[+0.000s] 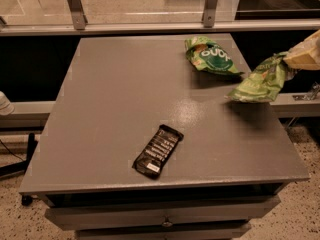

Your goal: Move green jalapeno chip bag near green rice chip bag

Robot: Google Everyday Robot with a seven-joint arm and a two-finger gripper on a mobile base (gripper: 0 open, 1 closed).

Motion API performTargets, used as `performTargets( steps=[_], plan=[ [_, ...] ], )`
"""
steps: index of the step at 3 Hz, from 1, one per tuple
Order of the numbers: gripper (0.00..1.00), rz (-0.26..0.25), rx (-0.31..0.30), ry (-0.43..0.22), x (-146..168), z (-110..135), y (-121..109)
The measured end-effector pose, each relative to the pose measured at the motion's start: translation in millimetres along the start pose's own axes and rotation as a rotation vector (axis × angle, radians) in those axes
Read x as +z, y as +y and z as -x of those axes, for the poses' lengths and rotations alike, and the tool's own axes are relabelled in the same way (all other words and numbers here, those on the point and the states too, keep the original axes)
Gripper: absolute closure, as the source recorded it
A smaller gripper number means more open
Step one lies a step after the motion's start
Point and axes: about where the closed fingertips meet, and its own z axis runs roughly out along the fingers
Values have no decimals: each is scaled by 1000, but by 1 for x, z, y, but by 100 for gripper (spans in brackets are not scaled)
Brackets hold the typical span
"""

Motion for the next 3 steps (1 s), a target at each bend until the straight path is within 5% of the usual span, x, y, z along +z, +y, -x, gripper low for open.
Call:
performTargets(
  steps=[1, 3],
  plan=[
    [100, 19, 33, -8, 17, -10, 8],
    [100, 67, 55, -83, 70, 23, 22]
  ],
)
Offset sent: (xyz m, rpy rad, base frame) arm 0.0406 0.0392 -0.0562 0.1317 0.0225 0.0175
